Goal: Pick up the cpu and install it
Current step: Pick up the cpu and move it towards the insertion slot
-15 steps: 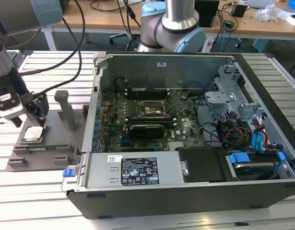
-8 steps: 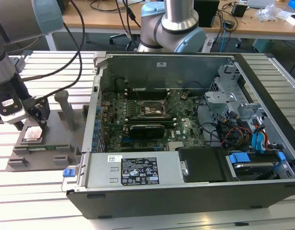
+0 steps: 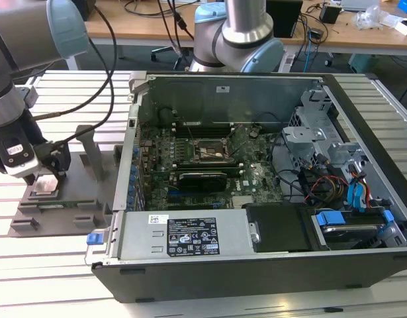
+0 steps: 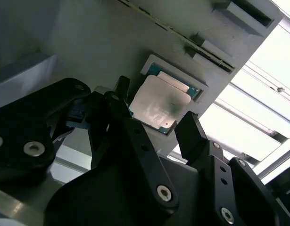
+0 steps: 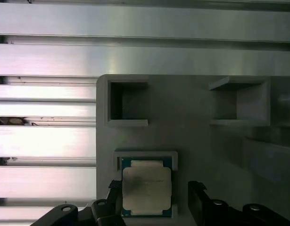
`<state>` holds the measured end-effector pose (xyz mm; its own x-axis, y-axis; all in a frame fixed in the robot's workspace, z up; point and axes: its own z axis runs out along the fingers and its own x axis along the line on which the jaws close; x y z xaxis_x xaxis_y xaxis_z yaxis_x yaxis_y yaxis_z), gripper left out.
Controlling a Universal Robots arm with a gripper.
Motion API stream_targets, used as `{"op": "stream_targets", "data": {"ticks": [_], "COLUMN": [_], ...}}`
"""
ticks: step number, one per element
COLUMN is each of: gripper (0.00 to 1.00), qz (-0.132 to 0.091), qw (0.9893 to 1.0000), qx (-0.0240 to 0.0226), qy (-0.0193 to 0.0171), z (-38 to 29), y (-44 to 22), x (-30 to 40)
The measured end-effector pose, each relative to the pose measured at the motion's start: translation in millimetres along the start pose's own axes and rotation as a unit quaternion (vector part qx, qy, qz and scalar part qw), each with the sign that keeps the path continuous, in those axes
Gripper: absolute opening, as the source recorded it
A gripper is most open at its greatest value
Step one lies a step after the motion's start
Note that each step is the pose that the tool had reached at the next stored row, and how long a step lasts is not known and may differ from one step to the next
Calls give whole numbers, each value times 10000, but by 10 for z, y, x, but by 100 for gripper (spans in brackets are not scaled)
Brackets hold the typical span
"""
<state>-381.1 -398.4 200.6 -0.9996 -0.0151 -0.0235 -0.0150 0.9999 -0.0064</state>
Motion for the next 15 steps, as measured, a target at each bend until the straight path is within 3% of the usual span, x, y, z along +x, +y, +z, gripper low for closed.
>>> {"op": "stream_targets", "data": {"ticks": [9,15], "gripper": [66,66], "qz": [-2,-3], "qw": [10000,10000], "qx": [0,1], "qy": [0,0], "z": [95,116], "y": [0,-14], "x": [48,49]}}
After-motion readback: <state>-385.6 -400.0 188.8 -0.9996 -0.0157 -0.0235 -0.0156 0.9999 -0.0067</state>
